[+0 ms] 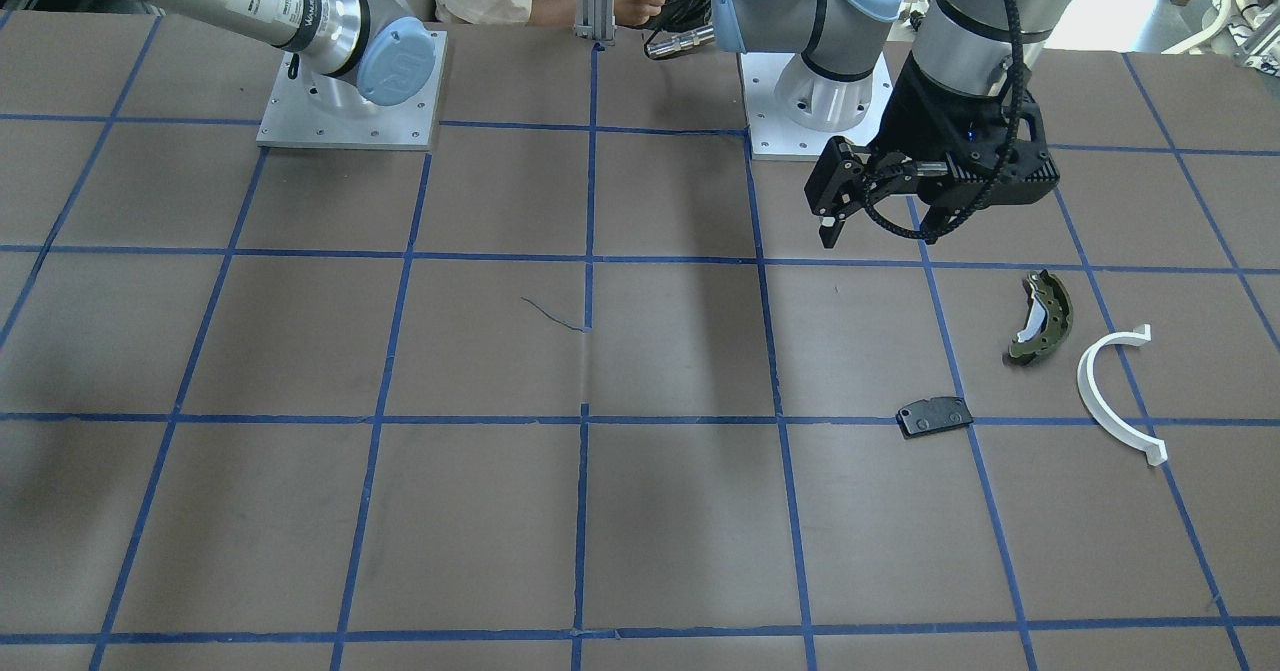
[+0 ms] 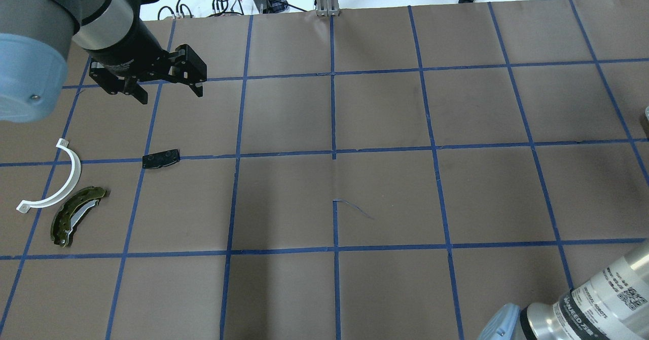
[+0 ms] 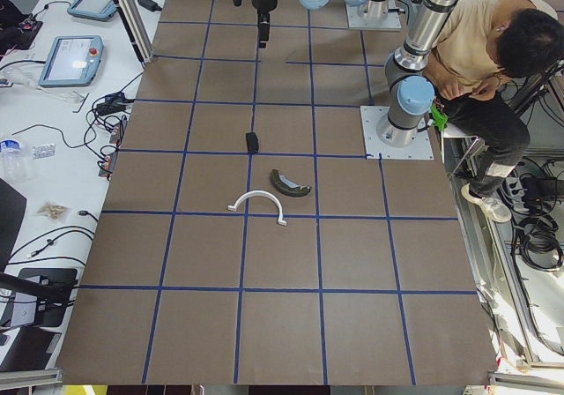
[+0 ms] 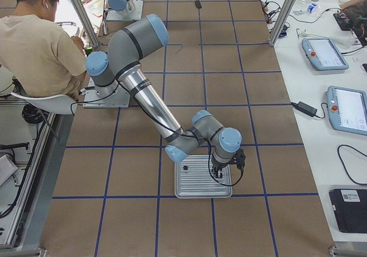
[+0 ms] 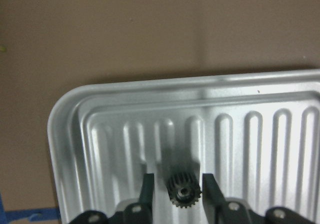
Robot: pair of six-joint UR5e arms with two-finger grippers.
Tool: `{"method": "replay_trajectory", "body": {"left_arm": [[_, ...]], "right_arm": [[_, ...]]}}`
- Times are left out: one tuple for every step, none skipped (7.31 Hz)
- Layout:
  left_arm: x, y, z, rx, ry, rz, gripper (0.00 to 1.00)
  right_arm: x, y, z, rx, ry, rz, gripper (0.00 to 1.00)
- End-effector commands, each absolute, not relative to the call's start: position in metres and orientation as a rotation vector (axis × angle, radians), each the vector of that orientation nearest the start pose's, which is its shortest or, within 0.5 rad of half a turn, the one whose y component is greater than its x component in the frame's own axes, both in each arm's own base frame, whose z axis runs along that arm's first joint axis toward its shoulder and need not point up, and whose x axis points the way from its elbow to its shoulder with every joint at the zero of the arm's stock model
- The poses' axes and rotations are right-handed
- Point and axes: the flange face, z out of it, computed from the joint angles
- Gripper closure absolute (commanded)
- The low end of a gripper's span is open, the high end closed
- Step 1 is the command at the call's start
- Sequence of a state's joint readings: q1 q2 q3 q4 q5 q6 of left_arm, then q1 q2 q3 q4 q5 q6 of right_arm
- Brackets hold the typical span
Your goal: Place bearing gear from tray to pile
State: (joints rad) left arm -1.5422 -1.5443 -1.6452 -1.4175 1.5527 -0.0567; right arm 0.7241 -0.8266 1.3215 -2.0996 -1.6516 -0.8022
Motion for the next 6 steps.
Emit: {"method": "replay_trajectory", "body": {"left_arm": [[-0.121,-0.494,0.477,-0.134,3.153,-0.157,0.00],[-0.122,-0.490,0.479,-0.134,3.154,-0.164,0.00],[-0.122,-0.492,0.479,-0.132,3.154,-0.164,0.00],[-0.122,-0.494,0.476,-0.132,3.155,-0.160,0.00],[-0.122,-0.490,0.479,-0.134,3.154,-0.167,0.00],[-0.122,-0.491,0.479,-0.134,3.154,-0.169,0.00]], "right_arm": [[-0.467,-0.580,0.198,0.066,3.215,0.073,1.00],[-0.466,-0.579,0.203,0.065,3.209,0.081,1.00],[-0.461,-0.574,0.227,0.071,3.197,0.099,1.00],[-0.445,-0.572,0.263,0.096,3.176,0.099,1.00],[-0.406,-0.592,0.291,0.107,3.175,0.043,1.00],[-0.341,-0.621,0.316,0.024,3.200,0.020,1.00]]}}
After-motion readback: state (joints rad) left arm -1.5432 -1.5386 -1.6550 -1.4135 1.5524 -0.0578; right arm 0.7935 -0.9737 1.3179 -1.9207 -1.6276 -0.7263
